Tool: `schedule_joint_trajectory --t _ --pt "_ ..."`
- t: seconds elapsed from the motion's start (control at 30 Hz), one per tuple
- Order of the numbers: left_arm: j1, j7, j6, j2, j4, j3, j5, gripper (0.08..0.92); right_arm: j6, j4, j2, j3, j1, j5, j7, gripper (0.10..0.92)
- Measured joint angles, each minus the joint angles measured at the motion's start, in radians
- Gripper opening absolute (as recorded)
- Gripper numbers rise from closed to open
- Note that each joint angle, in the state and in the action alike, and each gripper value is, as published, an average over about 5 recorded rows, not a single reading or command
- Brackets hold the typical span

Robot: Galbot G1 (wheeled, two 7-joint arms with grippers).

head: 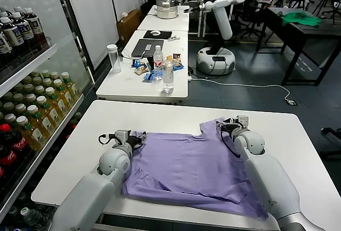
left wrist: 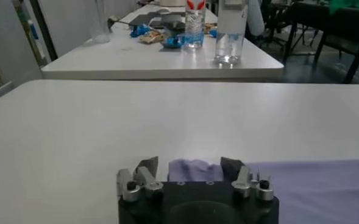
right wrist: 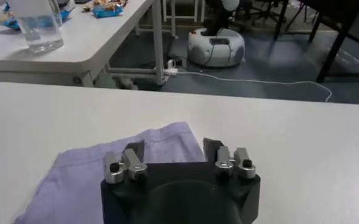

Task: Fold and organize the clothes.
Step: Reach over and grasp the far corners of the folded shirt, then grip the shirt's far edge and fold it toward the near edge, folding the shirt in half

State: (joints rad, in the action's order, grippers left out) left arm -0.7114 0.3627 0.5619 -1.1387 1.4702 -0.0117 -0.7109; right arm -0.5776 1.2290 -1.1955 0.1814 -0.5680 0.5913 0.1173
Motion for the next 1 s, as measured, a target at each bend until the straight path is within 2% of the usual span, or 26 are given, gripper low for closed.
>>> schedule_joint_trajectory --t 0.37,0.47,0.57,0.67,1.0 --pt "-0.034 -0.013 -0.018 -0.002 0.028 -0.012 -0.035 0.299 0.000 0.059 0.025 0.017 -0.047 0.018 -0.013 0.156" --pt "-0.044 -0.015 -0.029 -0.001 0.039 -0.018 -0.045 0.204 0.000 0.095 0.036 0.026 -0.067 0.022 -0.013 0.112" --pt "-0.056 -0.014 -0.050 0.001 0.052 -0.024 -0.050 0.130 0.000 0.146 0.049 0.039 -0.090 0.028 -0.010 0.110" --pt "-0.070 -0.013 -0.073 0.008 0.074 -0.031 -0.057 0.101 0.000 0.209 0.065 0.058 -0.118 0.037 -0.006 0.110" --pt "-0.140 -0.011 -0.110 0.051 0.207 -0.077 -0.089 0.098 0.000 0.440 0.128 0.170 -0.266 0.062 0.004 0.110"
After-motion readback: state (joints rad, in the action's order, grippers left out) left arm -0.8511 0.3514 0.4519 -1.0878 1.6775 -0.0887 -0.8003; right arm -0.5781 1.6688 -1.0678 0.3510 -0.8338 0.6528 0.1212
